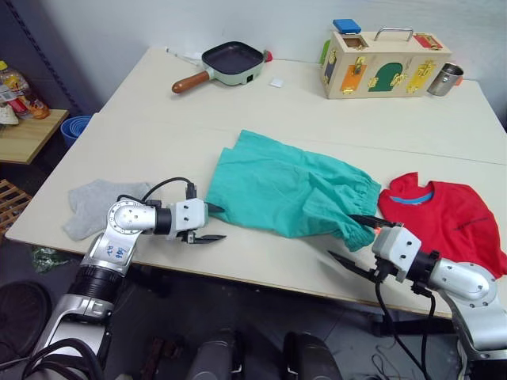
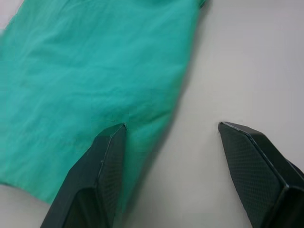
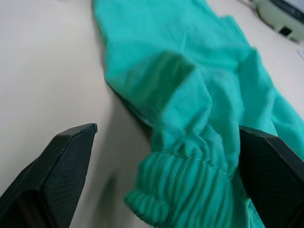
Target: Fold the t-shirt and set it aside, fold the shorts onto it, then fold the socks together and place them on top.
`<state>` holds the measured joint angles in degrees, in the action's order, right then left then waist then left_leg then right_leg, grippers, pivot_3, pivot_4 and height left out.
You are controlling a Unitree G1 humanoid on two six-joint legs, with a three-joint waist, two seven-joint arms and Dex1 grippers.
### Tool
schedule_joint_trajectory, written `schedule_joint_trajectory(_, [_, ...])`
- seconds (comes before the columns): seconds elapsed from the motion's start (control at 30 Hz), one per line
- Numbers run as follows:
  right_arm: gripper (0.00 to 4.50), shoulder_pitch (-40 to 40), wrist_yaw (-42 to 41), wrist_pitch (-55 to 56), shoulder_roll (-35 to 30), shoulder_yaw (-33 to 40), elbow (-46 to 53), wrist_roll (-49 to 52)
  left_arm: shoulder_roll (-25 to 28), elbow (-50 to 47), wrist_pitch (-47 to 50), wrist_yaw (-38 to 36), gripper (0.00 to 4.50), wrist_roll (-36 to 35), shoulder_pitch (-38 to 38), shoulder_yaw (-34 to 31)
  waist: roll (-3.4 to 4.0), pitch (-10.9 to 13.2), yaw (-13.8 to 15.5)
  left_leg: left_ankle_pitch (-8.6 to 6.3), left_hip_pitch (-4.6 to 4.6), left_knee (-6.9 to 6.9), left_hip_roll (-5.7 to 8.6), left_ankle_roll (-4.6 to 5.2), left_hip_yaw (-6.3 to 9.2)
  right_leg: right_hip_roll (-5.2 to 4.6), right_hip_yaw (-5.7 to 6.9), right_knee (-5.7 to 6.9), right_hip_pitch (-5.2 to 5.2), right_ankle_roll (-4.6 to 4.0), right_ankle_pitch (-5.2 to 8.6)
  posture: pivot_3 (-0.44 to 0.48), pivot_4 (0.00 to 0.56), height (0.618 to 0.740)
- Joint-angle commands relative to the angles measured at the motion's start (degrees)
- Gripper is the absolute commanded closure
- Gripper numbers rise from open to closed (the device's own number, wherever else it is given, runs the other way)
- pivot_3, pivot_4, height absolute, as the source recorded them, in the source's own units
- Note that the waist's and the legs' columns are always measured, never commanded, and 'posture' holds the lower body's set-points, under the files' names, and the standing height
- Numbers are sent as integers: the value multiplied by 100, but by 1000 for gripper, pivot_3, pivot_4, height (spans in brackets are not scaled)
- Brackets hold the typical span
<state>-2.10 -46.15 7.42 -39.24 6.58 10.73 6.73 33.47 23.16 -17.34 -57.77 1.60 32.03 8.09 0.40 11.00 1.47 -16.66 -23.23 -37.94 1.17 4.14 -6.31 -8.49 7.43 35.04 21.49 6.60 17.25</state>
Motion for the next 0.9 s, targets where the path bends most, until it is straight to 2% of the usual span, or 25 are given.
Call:
schedule_joint_trajectory(0.03, [394,100,334,365,11,33,-104,-364,-36,675,-328,549,1830,397,230,59,0,0,-9,4,0,0,1,6,-2,0,0,2,0,0,0,0,150,740])
schedule_joint_trajectory(0.2, [1916,212,397,751,-52,172,-373,-365,42,1326,-381,481,3302,533,526,214,-2,-2,-25,16,7,-1,0,23,-12,5,-1,30,-1,3,-1,0,150,740])
schedule_joint_trajectory(0.33, [3302,224,325,968,-144,216,-478,-301,100,1554,-193,235,4482,439,613,279,-2,-2,-37,21,13,-2,-1,29,-15,3,-4,42,-1,3,-1,0,150,740])
schedule_joint_trajectory(0.43, [4322,210,279,1063,-190,224,-520,-240,31,1358,202,-247,4500,-98,540,102,-2,-3,-83,21,16,-2,-4,28,-16,4,-7,47,0,2,-1,0,150,740])
schedule_joint_trajectory(0.47, [4466,182,189,1096,-238,243,-528,-168,63,987,556,-614,4500,-465,433,33,-2,-3,-108,21,16,-2,-4,28,-15,4,-9,48,0,2,-1,0,150,740])
schedule_joint_trajectory(0.53, [4466,132,57,1177,-333,292,-557,-80,164,361,1086,-1121,4500,-962,261,-60,-2,-3,-164,22,14,-1,-5,30,-15,4,-9,47,1,2,-1,0,150,740])
schedule_joint_trajectory(0.67, [4466,-2,-585,1493,-813,480,-877,315,938,-1443,2047,-2270,4500,-1959,-463,-234,-5,1,-194,21,8,-1,-8,30,-14,7,-6,41,3,-2,2,0,150,740])
schedule_joint_trajectory(0.8, [4466,52,-1272,1712,-1064,539,-1207,920,1486,-2623,2758,-2419,4500,-2402,-1060,-405,-4,1,-157,21,9,-1,-10,31,-7,5,-6,21,-9,-3,2,0,150,740])
schedule_joint_trajectory(0.9, [4466,-177,-1758,1182,-1027,623,-903,1812,1671,-3162,2996,-2262,4500,-2538,-1462,-612,-2,2,-142,19,10,-1,-10,29,3,0,-4,-7,-16,-3,2,0,150,740])
